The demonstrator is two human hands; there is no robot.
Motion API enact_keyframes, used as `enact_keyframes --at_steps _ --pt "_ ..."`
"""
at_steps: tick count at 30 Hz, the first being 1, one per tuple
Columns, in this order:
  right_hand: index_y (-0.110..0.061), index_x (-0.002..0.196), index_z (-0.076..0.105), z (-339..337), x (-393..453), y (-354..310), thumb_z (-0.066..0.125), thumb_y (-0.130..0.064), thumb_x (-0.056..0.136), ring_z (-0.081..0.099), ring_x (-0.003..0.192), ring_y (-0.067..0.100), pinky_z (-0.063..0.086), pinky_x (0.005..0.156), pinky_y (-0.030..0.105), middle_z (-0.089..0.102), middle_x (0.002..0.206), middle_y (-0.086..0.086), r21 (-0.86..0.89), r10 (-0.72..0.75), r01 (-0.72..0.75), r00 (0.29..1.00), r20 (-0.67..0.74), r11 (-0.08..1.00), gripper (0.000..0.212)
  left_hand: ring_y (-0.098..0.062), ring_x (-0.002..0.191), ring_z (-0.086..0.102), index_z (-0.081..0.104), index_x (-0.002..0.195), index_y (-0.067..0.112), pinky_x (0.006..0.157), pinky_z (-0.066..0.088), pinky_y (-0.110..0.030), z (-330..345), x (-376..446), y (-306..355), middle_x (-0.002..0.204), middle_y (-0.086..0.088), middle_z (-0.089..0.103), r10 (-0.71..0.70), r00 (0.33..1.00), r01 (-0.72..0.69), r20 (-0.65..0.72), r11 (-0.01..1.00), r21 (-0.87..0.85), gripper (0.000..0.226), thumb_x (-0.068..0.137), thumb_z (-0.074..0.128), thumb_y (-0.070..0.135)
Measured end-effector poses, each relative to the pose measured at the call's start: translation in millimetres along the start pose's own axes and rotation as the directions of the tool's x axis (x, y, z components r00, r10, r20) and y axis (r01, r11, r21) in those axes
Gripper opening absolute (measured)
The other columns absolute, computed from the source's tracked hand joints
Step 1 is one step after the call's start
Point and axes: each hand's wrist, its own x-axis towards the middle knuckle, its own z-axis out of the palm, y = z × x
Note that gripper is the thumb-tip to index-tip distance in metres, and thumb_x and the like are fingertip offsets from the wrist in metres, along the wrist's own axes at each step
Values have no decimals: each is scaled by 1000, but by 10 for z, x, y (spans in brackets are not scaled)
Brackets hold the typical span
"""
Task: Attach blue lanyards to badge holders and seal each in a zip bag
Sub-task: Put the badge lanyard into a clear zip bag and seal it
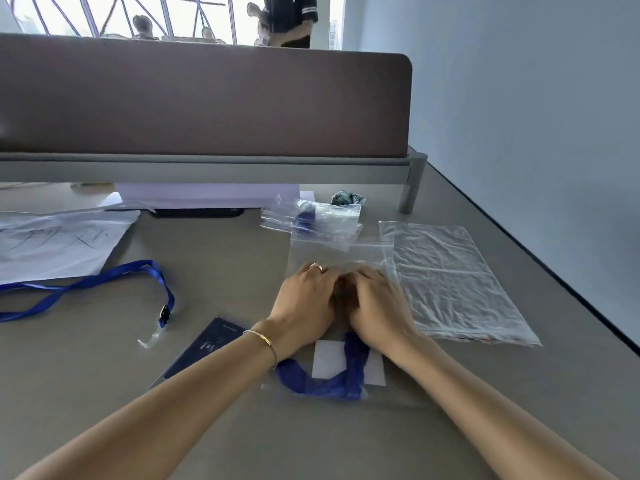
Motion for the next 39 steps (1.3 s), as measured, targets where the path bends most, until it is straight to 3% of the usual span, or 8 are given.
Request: enact_keyframes --at_steps 3,6,14,17,20,23,30,39 --pt "-26 148 43 47 10 64 45 -35 99 24 150 26 18 123 38 33 160 4 -46 54 -49 993 101 998 50 -23 118 49 58 121 23 95 40 -31 76 -5 -71 126 -2 54 -57 998 57 -40 998 10 32 93 45 25" --pt "-31 158 16 35 -68 39 29 -56 101 -4 155 28 -2 126 44 1 169 8 -112 112 -87 963 246 990 64 -23 126 45 48 134 26 105 34 -34 71 -108 -3 138 -4 46 -84 996 85 -11 994 70 40 96 39 31" --pt "-24 140 49 -39 40 -71 52 -38 96 43 137 23 35 114 39 51 144 2 -71 -60 64 996 63 995 47 -25 109 55 64 119 21 91 42 -33 -116 22 -118 115 -2 60 57 997 -55 -44 997 49 36 86 50 19" --pt "-25 149 39 88 153 4 41 -43 100 27 149 28 21 121 43 36 157 5 -123 -50 67 989 137 990 52 -24 112 54 61 123 24 88 41 -31 -5 132 -219 117 -1 59 35 999 -35 -26 999 -1 34 92 47 19" --pt "-32 159 11 133 164 116 22 -56 103 -8 155 23 -3 125 46 -2 169 2 -146 37 4 961 274 989 62 -22 116 50 58 124 25 95 41 -34 115 128 -348 124 0 53 -14 998 12 -54 999 -35 32 94 47 25" --pt "-32 159 4 104 165 133 17 -61 101 -16 154 21 -7 125 46 -12 168 2 -177 46 12 947 317 984 66 -22 116 50 61 124 21 102 40 -33 110 116 -407 122 -2 55 -48 996 34 -74 983 -183 33 92 54 19" --pt "-30 160 7 -50 267 50 36 -54 102 -8 155 23 -4 126 44 0 169 4 -144 -73 104 975 210 984 69 -32 116 49 66 115 15 95 40 -41 -86 313 -739 119 -5 62 -267 957 269 -114 963 8 28 93 54 25" --pt "-20 136 60 -83 789 -298 67 -25 86 54 124 28 36 108 34 65 128 10 11 -140 140 990 22 990 50 -18 81 66 74 85 26 77 54 -32 -295 446 -800 84 10 72 -275 951 237 -143 943 -235 23 81 61 8"
